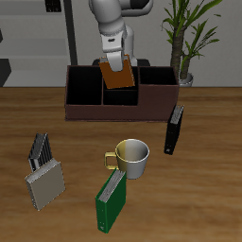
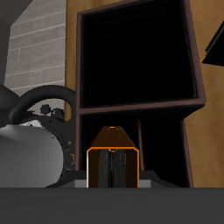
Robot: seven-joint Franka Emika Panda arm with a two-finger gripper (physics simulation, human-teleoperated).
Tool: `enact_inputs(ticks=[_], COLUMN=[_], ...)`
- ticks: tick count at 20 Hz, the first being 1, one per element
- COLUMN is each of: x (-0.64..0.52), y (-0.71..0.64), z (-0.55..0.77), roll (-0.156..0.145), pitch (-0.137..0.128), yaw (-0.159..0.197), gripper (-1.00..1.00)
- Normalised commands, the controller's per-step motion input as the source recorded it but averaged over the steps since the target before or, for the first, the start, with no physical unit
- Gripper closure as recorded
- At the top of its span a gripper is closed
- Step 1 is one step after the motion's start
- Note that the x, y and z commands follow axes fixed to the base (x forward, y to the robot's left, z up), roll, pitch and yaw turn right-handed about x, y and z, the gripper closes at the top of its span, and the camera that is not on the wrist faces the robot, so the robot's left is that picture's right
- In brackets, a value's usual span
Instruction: Place the orange book into the back desk caddy's back compartment
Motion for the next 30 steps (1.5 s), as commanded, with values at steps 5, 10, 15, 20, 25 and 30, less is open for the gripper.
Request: enact_inputs(ticks=[5,10,15,20,25,30], x=[0.06,0.04,0.09,0.06,0.03,0.01], y=[-0.06,-0.03,0.11,0.07,0.05,0.11], z=[-0.26,-0.24,-0.29,-0.13,-0.07,0.04], roll=[-0.011,-0.006,0.004,-0.006,0.011,0.025], pitch=[0.041,0.04,0.05,0.024,0.02,0.005], yaw=[-0.013,0.002,-0.005,-0.018,-0.007,-0.019], gripper=[1.0,1.0,1.0,-1.0,-1.0,-1.0])
